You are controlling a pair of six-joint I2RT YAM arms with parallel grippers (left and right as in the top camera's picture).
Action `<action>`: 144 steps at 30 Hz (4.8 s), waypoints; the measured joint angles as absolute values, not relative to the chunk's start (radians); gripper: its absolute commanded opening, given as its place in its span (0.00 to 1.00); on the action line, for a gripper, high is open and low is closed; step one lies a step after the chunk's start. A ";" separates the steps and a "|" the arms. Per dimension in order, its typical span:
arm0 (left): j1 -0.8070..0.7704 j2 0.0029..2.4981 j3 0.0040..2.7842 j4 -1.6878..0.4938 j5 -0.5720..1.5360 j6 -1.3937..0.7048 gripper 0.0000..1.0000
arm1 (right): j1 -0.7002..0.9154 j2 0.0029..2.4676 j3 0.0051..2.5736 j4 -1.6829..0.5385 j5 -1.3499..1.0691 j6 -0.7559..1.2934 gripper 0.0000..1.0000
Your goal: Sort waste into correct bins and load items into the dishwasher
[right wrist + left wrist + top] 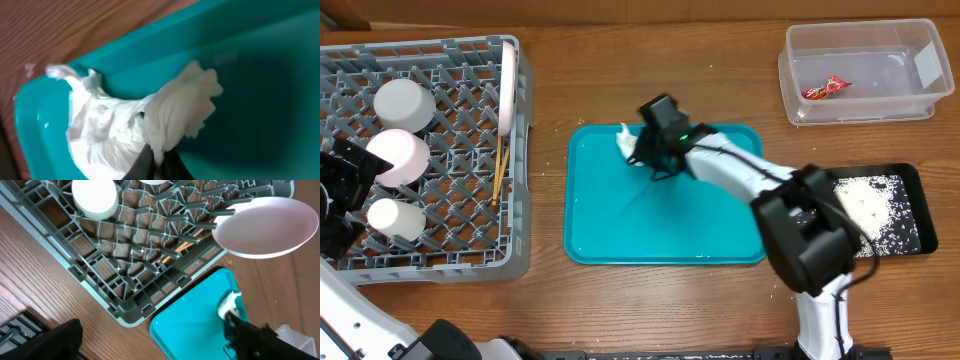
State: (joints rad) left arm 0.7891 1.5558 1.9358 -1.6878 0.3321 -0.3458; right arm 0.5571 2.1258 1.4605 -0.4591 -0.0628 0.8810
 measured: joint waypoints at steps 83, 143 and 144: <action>0.789 1.556 1.936 -1.688 0.332 -0.346 1.00 | -0.197 0.893 1.553 -1.687 0.036 0.519 1.00; 0.789 1.556 1.935 -1.688 0.328 -0.346 1.00 | 0.016 0.013 0.018 -0.090 -0.045 0.110 1.00; 0.789 1.556 1.935 -1.688 0.329 -0.346 1.00 | 0.016 0.013 0.018 -0.090 -0.045 0.109 1.00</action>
